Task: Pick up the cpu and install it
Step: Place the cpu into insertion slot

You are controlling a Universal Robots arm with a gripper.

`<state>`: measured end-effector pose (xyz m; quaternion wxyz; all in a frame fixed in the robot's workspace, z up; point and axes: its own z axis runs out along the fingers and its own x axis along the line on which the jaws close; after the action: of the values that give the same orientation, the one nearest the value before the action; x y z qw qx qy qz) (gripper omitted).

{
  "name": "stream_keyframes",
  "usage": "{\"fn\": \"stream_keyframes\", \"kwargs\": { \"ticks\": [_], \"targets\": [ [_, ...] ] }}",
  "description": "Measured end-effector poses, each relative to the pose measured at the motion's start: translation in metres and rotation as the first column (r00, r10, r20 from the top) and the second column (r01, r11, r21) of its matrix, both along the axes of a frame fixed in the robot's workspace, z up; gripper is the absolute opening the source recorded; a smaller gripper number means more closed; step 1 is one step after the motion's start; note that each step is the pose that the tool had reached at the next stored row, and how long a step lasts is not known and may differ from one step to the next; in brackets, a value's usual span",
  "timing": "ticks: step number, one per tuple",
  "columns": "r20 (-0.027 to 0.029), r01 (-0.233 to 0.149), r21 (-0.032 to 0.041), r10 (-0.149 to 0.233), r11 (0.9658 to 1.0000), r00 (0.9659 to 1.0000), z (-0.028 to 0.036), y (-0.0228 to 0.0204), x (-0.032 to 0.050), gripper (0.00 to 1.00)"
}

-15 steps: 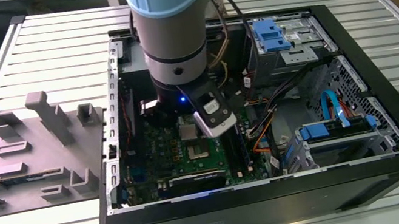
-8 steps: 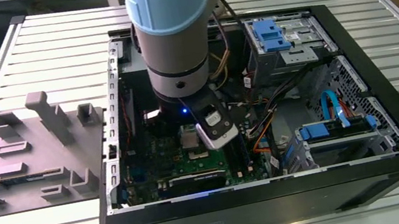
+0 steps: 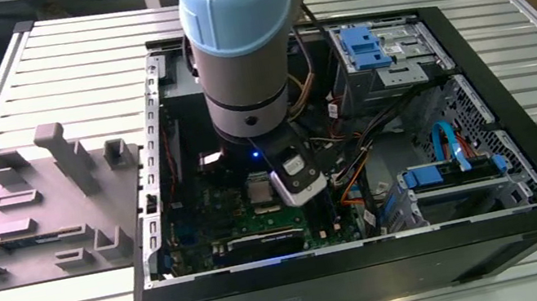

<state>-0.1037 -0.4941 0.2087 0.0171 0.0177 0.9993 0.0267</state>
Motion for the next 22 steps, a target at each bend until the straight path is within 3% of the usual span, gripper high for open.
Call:
{"fn": "stream_keyframes", "kwargs": {
  "ticks": [6, 13, 22],
  "targets": [
    [-0.0005, 0.0, 0.0003, 0.0, 1.0, 1.0, -0.0066, -0.003, 0.0038, 0.48],
    [-0.0006, 0.0, 0.0, 0.0, 1.0, 1.0, -0.0123, -0.0032, 0.0049, 0.48],
    [-0.0006, -0.001, 0.0, 0.001, 1.0, 1.0, -0.0141, -0.0032, 0.0063, 0.48]
  ]
}}
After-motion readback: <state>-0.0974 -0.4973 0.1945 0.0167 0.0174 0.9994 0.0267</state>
